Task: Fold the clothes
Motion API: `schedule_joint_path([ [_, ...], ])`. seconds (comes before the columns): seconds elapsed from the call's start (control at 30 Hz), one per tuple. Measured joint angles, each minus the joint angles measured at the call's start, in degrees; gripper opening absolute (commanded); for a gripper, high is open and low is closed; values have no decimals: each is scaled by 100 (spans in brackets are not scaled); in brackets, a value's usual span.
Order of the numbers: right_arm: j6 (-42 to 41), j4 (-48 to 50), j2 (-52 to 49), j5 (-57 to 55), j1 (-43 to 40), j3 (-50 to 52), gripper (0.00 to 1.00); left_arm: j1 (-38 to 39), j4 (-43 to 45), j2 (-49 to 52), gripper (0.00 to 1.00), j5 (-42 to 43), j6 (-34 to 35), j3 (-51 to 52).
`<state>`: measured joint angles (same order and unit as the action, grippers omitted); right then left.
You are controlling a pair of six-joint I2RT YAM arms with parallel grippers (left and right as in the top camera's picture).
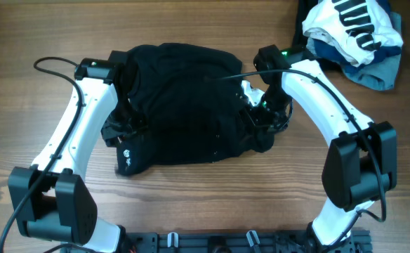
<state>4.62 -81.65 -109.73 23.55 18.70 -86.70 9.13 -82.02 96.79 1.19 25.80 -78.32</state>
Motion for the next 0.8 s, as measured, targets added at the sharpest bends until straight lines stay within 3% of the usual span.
schedule_joint_path([
  [0.17, 37, 1036, 79, 417, 2, -22, 78, 0, 758, 0, 75, 42, -256, -37],
  [0.33, 55, 2844, 153, 398, 535, -103, 85, -140, 3200, 13, 86, 44, -474, -286],
  [0.47, -120, 3375, -26, -326, 1429, -109, 84, -1152, 3589, 9, 87, 83, -396, -306],
  [0.63, -848, 3807, -1078, -1390, 1665, -120, 80, -2129, 3593, 9, 87, 153, -358, -308],
  [0.67, -920, 3866, -1117, -1458, 1661, -120, 73, -2181, 3602, 9, 87, 160, -356, -308],
  [0.7, -1001, 3991, -1158, -1526, 1661, -120, 57, -2192, 3622, 9, 86, 173, -356, -306],
  [0.77, -1196, 4124, -1193, -1620, 1663, -120, 13, -2190, 3698, 9, 85, 177, -356, -306],
  [0.8, -1283, 4118, -1193, -1637, 1663, -120, 4, -2190, 3729, 9, 84, 175, -356, -306],
])
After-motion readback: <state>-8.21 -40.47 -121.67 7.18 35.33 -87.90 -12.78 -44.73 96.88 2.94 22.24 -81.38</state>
